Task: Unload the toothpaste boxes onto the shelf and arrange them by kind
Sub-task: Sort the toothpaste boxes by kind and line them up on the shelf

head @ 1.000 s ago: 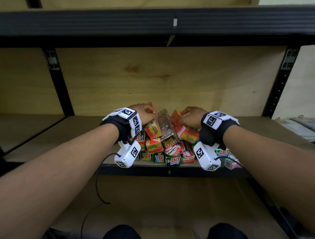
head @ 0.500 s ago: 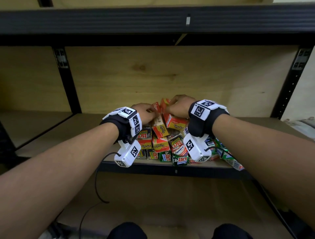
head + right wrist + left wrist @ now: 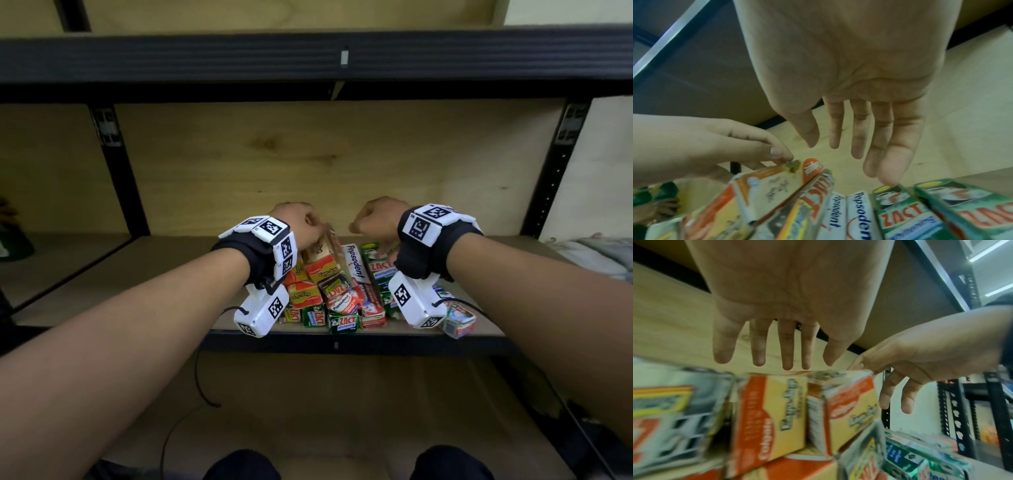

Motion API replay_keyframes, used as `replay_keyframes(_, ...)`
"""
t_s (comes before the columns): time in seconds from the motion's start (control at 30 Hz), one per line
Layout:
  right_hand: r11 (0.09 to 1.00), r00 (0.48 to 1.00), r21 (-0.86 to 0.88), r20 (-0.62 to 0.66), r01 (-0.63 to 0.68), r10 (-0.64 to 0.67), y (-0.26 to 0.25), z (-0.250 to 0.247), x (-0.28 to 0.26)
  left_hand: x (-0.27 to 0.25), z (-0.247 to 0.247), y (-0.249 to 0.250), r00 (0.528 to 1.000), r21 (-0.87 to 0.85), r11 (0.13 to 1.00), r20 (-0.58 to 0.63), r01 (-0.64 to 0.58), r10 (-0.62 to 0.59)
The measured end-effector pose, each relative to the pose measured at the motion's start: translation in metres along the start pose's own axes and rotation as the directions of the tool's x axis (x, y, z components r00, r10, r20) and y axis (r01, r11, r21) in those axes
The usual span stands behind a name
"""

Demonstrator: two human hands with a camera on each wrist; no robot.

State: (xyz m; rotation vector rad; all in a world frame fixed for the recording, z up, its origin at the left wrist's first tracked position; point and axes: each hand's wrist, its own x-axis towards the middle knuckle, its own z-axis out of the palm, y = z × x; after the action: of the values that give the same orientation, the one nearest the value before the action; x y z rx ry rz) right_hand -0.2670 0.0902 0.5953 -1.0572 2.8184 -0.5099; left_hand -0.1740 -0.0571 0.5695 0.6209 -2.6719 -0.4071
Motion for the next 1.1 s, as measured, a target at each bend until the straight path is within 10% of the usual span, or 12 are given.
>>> replay_keyframes(0.4,0.957,0.978,-0.238,0.082,-0.166,0.19,0.102,0.006,-0.013,0.022,0.052,0.093,0.97,0.15,0.973,0.193,-0.177,0.147)
replay_keyframes(1.1,0.94,0.963,0.213,0.101,-0.265,0.249,0.166,0.016,-0.027,0.044,0.129,0.109,0.945,0.175,0.984,0.324,-0.011,-0.047)
